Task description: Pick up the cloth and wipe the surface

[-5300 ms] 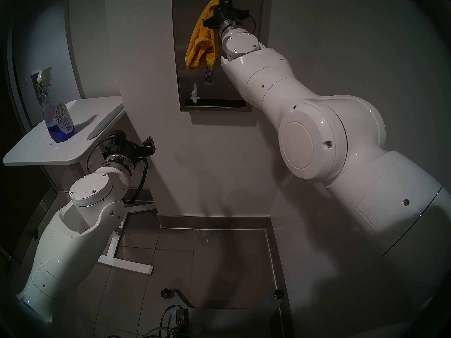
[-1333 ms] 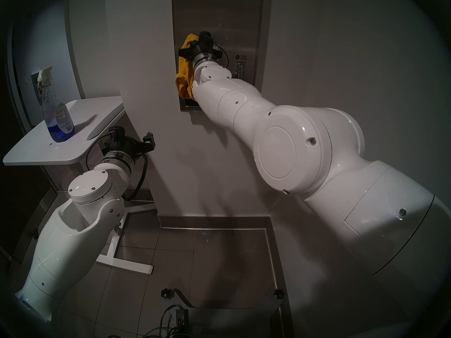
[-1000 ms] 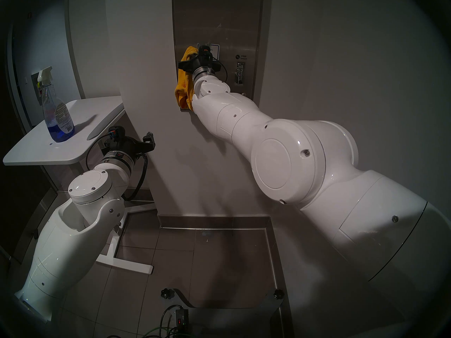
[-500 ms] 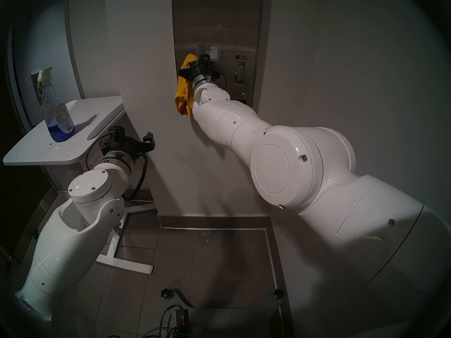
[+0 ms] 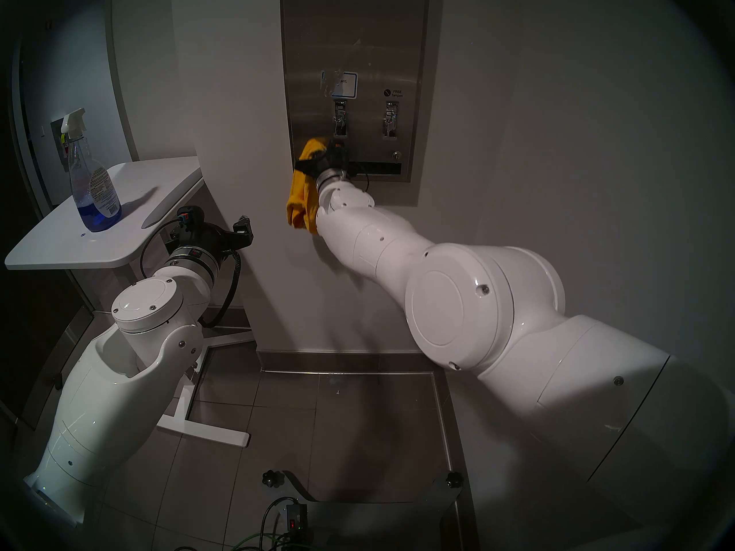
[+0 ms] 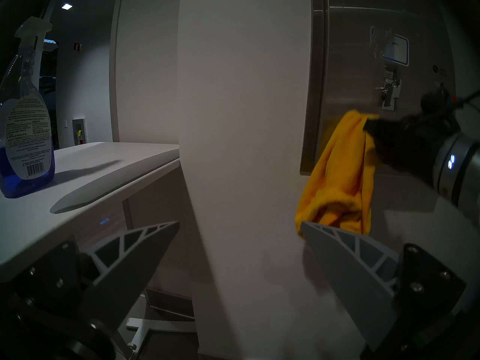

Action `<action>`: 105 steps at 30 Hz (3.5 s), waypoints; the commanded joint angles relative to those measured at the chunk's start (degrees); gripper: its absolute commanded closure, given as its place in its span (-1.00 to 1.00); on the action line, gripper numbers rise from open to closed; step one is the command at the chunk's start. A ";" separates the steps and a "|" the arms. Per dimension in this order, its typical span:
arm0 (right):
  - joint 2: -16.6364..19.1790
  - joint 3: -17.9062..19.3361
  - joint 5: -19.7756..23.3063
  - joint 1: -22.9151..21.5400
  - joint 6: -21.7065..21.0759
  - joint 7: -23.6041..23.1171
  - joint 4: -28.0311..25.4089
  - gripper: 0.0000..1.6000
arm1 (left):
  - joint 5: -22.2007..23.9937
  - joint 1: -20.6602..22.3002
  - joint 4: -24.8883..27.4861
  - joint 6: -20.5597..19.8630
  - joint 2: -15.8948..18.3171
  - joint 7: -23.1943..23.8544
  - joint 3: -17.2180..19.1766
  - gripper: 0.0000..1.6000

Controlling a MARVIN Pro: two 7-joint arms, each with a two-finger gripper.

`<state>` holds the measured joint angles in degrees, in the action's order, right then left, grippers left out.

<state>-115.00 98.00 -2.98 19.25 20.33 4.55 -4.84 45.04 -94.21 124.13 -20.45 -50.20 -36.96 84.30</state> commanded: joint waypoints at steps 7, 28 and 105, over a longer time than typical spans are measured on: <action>0.00 -0.60 -0.17 -2.06 -4.87 1.46 -3.12 1.00 | -0.08 1.57 1.37 0.56 0.04 0.10 0.83 -1.00; 0.00 -5.96 -3.07 -4.22 -3.16 1.58 -8.62 1.00 | -0.12 1.25 1.02 0.44 0.15 -0.06 0.49 -1.00; 0.14 -22.48 -9.25 2.49 13.29 -13.54 -12.42 1.00 | 0.82 2.34 1.89 0.78 -0.21 0.07 1.18 -1.00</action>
<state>-114.80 75.44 -13.36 23.79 31.30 -3.34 -14.42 45.98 -93.55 124.53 -20.35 -50.48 -36.97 84.35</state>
